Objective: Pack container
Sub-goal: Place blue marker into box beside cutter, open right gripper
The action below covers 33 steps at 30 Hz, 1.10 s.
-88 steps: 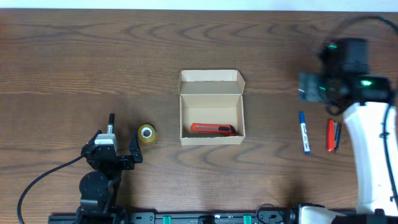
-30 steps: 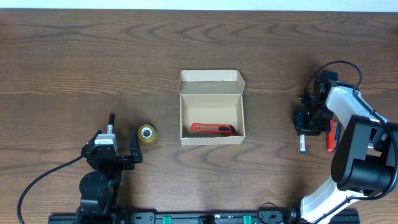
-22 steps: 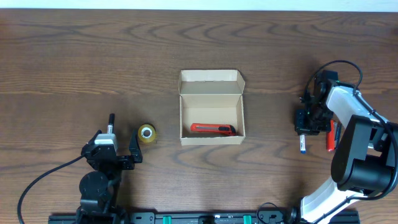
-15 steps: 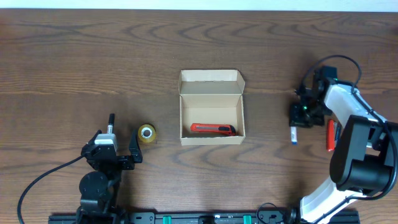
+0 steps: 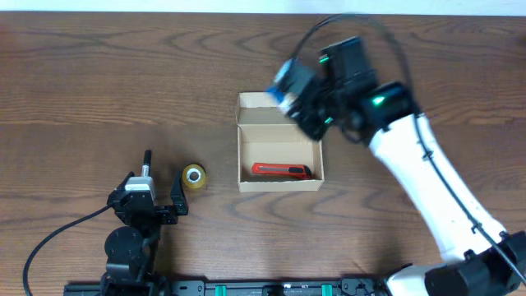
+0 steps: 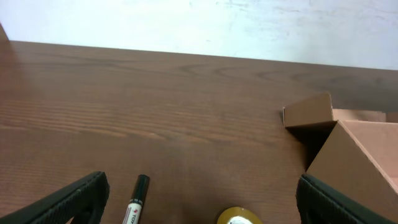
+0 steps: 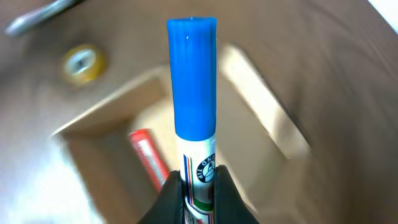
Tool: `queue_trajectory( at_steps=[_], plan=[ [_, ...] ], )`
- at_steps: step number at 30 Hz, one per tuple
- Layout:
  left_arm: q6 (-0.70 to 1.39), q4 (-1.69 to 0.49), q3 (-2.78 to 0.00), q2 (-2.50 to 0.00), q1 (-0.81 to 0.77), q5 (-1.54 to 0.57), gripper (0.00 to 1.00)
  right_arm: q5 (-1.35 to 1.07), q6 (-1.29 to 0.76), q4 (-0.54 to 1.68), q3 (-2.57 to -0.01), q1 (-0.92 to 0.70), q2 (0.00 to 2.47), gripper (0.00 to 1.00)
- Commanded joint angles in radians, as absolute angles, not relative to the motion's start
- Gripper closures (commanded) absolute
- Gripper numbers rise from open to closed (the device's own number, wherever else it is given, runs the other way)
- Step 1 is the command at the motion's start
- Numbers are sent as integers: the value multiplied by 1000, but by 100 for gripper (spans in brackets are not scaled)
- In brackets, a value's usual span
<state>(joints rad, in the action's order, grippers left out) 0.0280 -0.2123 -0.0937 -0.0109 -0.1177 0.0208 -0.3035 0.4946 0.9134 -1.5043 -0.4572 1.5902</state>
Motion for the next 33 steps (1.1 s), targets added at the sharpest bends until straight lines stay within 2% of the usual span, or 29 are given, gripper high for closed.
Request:
queue_trajectory(
  at_steps=[1, 6, 14, 33],
  plan=[
    [22, -224, -67, -4, -112, 7, 5, -290, 790, 954, -1503, -563, 1618, 99],
    [22, -224, -67, -4, -112, 7, 5, -139, 890, 1012, -1503, -616, 1673, 99],
    [22, -224, -67, -4, -112, 7, 5, -112, 1061, 1034, -1503, -571, 1777, 99],
    [22, -224, -67, -4, -112, 7, 5, -132, 1073, 1033, -1503, -558, 2032, 99]
  ],
)
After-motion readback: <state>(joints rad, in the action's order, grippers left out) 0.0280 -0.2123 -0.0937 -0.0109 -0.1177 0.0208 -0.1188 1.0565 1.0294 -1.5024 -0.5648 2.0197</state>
